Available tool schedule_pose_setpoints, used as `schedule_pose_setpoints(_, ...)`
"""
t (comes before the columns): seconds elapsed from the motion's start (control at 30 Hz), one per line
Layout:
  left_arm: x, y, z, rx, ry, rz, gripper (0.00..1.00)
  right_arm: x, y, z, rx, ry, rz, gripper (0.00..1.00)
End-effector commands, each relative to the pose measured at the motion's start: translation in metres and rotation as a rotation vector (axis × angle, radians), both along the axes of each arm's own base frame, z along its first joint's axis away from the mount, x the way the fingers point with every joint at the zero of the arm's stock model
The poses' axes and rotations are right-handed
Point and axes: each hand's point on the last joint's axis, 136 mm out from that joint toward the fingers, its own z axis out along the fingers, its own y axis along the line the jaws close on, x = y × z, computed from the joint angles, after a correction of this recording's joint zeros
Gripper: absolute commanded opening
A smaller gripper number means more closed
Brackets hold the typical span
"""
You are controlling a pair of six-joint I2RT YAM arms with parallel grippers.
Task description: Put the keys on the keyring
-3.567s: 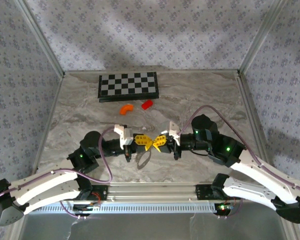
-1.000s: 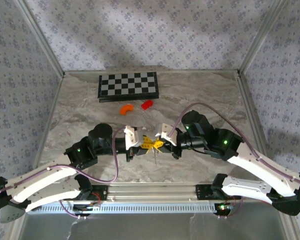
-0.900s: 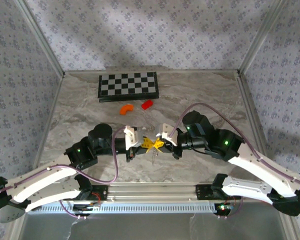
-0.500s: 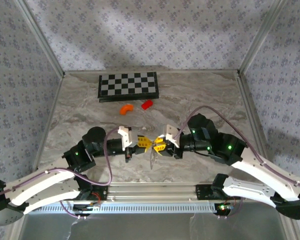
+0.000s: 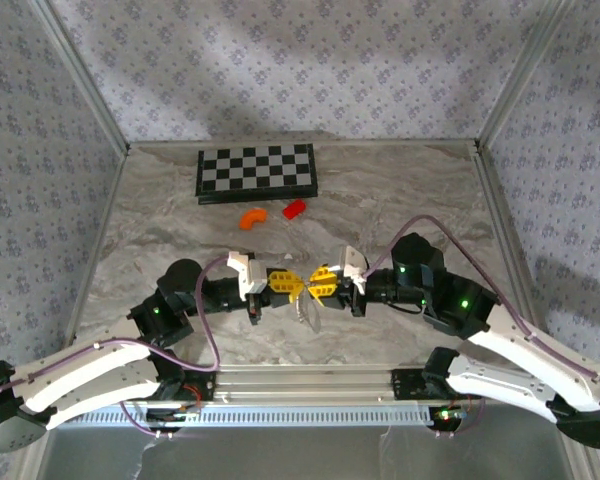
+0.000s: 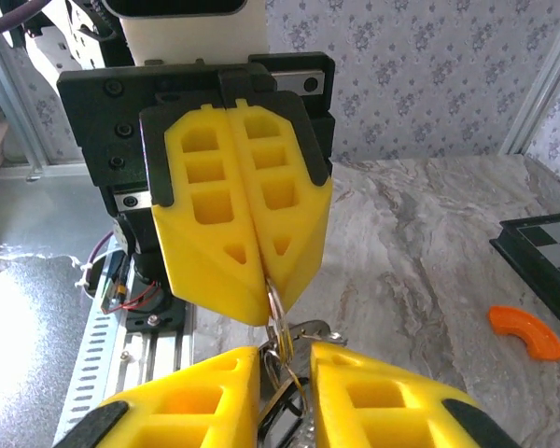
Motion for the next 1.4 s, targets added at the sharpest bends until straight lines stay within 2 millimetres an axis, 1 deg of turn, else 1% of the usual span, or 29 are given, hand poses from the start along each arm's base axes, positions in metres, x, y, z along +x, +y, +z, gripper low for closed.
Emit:
schedule_pose_setpoints(0.0, -0.007, 0.003, 0.020, -0.074, -0.028, -0.030, 0.00, -0.002, 0.001, 0.006, 0.038, 0.008, 0.018, 0.20)
schedule_pose_setpoints(0.07, -0.007, 0.003, 0.019, -0.072, -0.022, -0.030, 0.00, -0.002, 0.002, 0.004, 0.038, 0.014, 0.021, 0.17)
schedule_pose_setpoints(0.17, -0.007, 0.003, 0.017, -0.066, -0.018, -0.029, 0.00, -0.001, 0.004, 0.001, 0.023, 0.024, 0.025, 0.10)
schedule_pose_setpoints(0.3, -0.005, 0.004, 0.011, -0.045, -0.012, -0.019, 0.00, -0.002, 0.004, 0.002, 0.032, 0.021, 0.031, 0.00)
schedule_pose_setpoints(0.43, -0.001, 0.005, -0.003, 0.042, -0.009, 0.014, 0.00, -0.001, 0.003, 0.001, 0.013, 0.012, 0.017, 0.00)
schedule_pose_setpoints(0.57, 0.009, 0.013, -0.020, 0.187, -0.020, 0.089, 0.16, 0.005, -0.002, -0.011, -0.106, 0.000, -0.028, 0.00)
schedule_pose_setpoints(0.67, 0.012, 0.015, -0.028, 0.247, -0.028, 0.108, 0.22, 0.005, -0.003, -0.021, -0.218, -0.010, -0.036, 0.00)
schedule_pose_setpoints(0.73, 0.012, 0.014, -0.032, 0.284, -0.026, 0.096, 0.25, 0.005, -0.004, -0.027, -0.290, -0.012, -0.031, 0.00)
schedule_pose_setpoints(0.87, 0.011, 0.010, -0.033, 0.300, -0.024, 0.079, 0.25, 0.002, -0.001, -0.031, -0.359, -0.010, 0.004, 0.00)
schedule_pose_setpoints(0.93, 0.011, 0.010, -0.032, 0.293, -0.029, 0.079, 0.25, 0.001, 0.001, -0.039, -0.392, -0.007, 0.014, 0.00)
schedule_pose_setpoints(1.0, 0.012, 0.008, -0.031, 0.288, -0.034, 0.077, 0.25, 0.002, 0.005, -0.030, -0.388, -0.023, 0.012, 0.00)
schedule_pose_setpoints(1.07, 0.012, 0.007, -0.033, 0.297, -0.036, 0.075, 0.24, 0.001, 0.008, -0.030, -0.386, -0.022, 0.022, 0.00)
schedule_pose_setpoints(1.23, 0.010, 0.004, -0.035, 0.304, -0.033, 0.052, 0.22, -0.004, 0.012, -0.021, -0.347, -0.023, 0.041, 0.00)
schedule_pose_setpoints(1.3, 0.009, 0.003, -0.035, 0.300, -0.033, 0.047, 0.18, -0.005, 0.013, -0.021, -0.341, -0.018, 0.049, 0.00)
schedule_pose_setpoints(1.37, 0.008, 0.004, -0.034, 0.294, -0.034, 0.042, 0.11, -0.005, 0.015, -0.022, -0.344, -0.012, 0.053, 0.00)
